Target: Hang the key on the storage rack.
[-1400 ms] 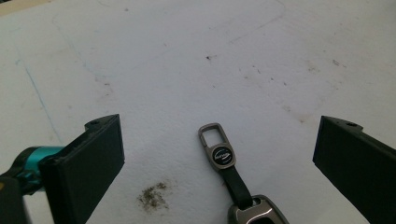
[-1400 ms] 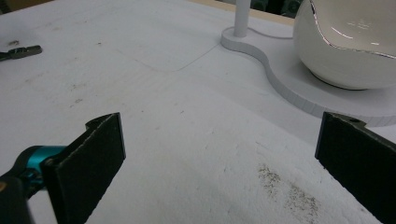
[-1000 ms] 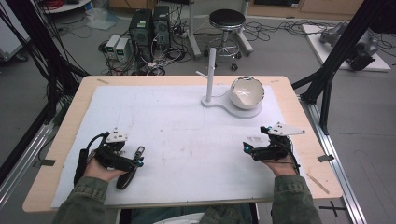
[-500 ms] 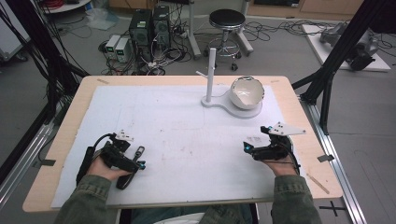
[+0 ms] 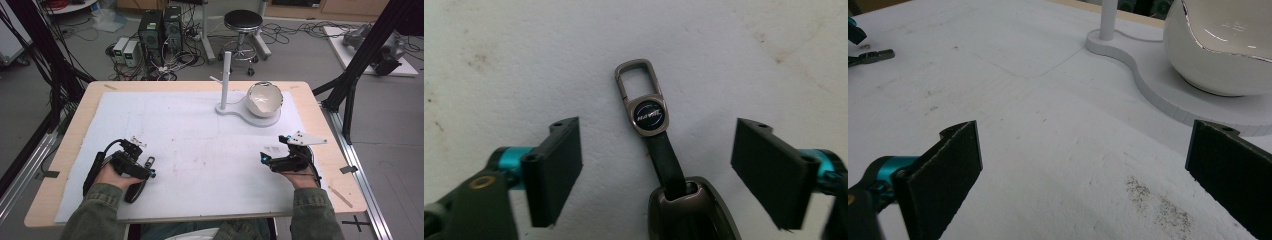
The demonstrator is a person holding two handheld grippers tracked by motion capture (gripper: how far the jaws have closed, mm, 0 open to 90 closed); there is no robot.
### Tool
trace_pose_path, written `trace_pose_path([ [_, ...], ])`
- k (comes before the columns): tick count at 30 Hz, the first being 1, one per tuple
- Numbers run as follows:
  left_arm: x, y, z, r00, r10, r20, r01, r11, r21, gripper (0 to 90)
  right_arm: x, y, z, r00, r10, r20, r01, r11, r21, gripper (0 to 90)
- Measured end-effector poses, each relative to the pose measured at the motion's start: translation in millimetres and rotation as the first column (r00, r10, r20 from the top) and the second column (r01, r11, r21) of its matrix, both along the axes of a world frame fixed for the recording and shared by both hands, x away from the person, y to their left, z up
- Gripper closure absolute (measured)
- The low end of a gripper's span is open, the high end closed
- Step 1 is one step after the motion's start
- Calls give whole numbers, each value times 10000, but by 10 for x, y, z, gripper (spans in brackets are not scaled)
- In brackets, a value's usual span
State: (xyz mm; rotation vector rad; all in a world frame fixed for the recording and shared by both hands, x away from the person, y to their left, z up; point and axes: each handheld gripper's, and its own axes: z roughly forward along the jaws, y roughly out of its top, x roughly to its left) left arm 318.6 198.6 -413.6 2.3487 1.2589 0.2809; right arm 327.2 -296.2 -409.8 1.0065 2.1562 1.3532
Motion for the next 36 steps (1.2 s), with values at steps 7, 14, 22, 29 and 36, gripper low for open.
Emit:
trace_pose_path([
  [7,28,-14,-17,9981,265,-551,-252,9994,248,300,0,5,-6,10000,53,32,-52,10000,-47,5],
  [14,33,-34,-32,9971,380,-665,-343,9979,554,385,0,10,-10,10000,34,15,-33,10000,-48,5],
  [22,35,-72,-35,9965,449,-708,-395,9964,752,423,1,7,-14,10000,41,39,-40,10000,-58,5],
  [29,45,-125,-15,9945,465,-939,-372,9944,992,492,-2,5,-11,10000,6,25,-6,10000,-44,6],
  [36,55,-96,-10,9953,507,-820,-428,9945,960,643,0,6,-13,10000,41,45,-41,10000,-68,5],
])
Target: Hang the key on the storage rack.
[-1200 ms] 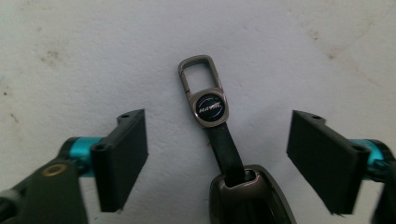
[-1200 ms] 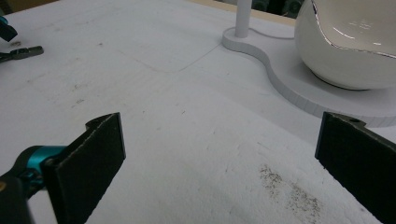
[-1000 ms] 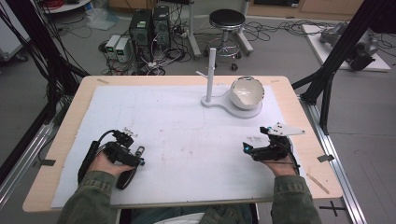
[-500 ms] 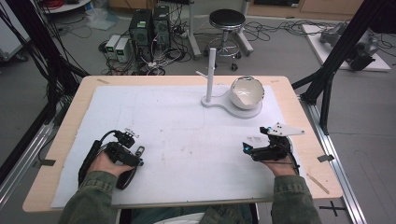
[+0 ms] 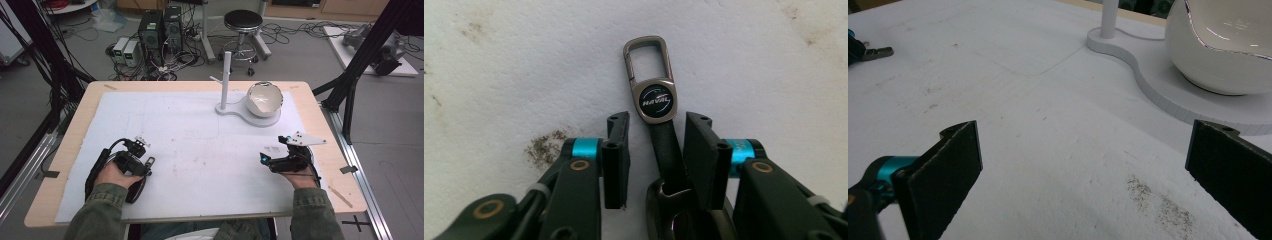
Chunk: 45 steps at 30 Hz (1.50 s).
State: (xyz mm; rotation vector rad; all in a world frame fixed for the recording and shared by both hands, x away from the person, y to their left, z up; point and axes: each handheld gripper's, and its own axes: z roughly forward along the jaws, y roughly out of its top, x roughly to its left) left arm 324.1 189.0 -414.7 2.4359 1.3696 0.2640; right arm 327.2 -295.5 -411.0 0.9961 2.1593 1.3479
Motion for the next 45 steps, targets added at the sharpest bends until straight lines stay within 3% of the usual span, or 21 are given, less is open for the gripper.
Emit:
trace_pose_path([
  [7,4,36,-3,10000,33,65,-32,9999,-149,715,1,5,-3,10000,3,-8,-3,10000,-15,6],
  [13,-12,-21,12,9997,-196,117,192,9994,293,729,-2,0,0,10000,-40,-14,40,10000,-5,6],
  [15,-18,-27,15,9995,-309,100,307,9993,228,732,0,0,-2,10000,-10,11,10,10000,-13,6],
  [16,-23,-19,14,9982,-588,-147,588,9983,-4,818,1,1,-3,10000,-11,13,11,10000,-23,5],
  [28,-52,-36,25,9960,-885,117,883,9959,171,843,-2,2,0,10000,-7,29,7,10000,11,6],
  [39,-21,-29,53,9936,-1128,-99,1126,9934,-204,843,-6,0,6,10000,-53,10,53,10000,79,5],
  [45,-3,-8,200,9929,-1172,206,1182,9916,-529,843,0,-10,8,10000,-51,86,51,10000,81,5],
])
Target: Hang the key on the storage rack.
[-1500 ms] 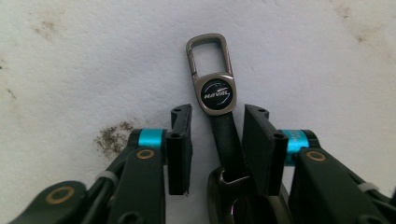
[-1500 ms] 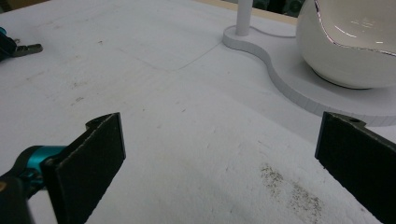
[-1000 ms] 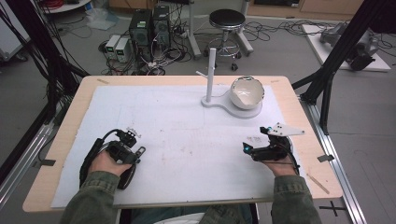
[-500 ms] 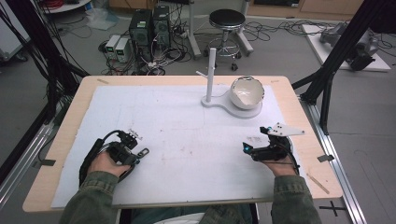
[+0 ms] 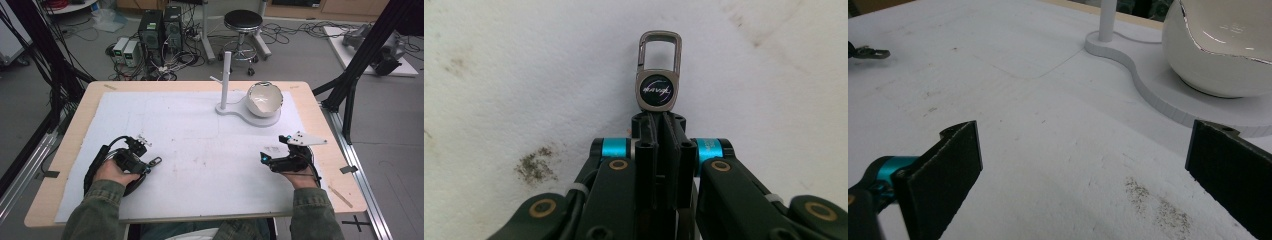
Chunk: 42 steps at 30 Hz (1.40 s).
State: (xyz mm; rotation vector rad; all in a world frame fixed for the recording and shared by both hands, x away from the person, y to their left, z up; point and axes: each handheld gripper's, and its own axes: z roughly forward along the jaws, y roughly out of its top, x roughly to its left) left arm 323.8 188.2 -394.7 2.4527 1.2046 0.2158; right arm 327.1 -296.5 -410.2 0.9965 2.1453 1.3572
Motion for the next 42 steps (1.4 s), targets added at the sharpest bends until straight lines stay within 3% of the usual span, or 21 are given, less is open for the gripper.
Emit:
trace_pose_path([
  [4,32,7,121,9998,-94,155,94,10000,-9,842,4,-1,-1,10000,-6,39,6,10000,-19,6],
  [8,74,21,201,9996,-186,232,195,9991,-386,841,4,0,-2,10000,-33,19,33,10000,-20,5],
  [14,121,8,312,9984,-452,342,471,9973,-556,840,0,0,-1,10000,-86,-50,86,10000,36,5],
  [18,159,-30,490,9957,-549,746,577,9977,-363,839,3,1,-5,10000,-43,-57,43,10000,-10,5],
  [25,226,-148,682,9913,-841,1008,856,9963,-105,837,6,-10,0,9999,-121,21,120,9999,106,6],
  [34,422,-329,886,9864,-1218,1099,1227,9924,-19,836,7,-7,-6,9998,-106,-183,108,9999,101,5],
  [38,511,-400,962,9841,-1404,1088,1432,9895,-179,836,10,-17,-2,9999,-109,-116,110,9998,137,6],
  [42,625,-469,1072,9812,-1559,1139,1570,9876,-11,835,14,-12,-4,9999,-84,-123,86,9999,133,6],
])
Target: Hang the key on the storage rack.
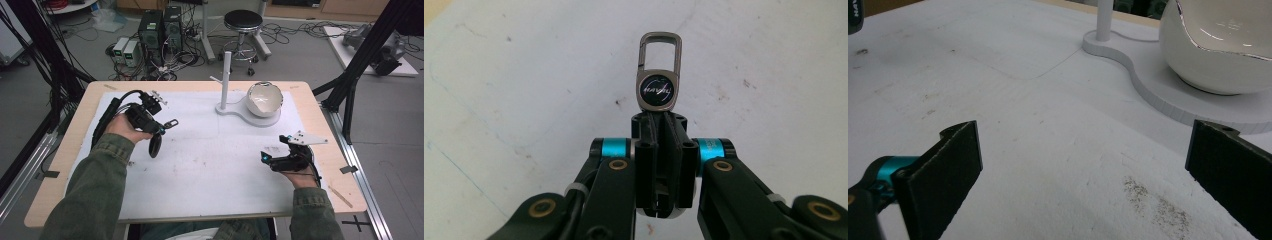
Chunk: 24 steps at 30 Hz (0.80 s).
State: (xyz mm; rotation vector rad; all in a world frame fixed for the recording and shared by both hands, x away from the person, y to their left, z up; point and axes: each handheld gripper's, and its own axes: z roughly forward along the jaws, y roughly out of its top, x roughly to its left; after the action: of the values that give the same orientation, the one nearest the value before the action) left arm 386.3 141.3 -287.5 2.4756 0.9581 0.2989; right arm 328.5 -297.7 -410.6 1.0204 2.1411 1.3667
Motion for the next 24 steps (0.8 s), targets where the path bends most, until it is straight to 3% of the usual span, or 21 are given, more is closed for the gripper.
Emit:
trace_pose_path([
  [12,258,-212,292,9995,-231,205,236,9995,-229,834,5,5,-6,10000,22,-97,-22,10000,10,5],
  [24,494,-472,644,9960,-359,814,358,9994,27,834,8,-7,-3,9999,-32,-132,33,10000,77,5],
])
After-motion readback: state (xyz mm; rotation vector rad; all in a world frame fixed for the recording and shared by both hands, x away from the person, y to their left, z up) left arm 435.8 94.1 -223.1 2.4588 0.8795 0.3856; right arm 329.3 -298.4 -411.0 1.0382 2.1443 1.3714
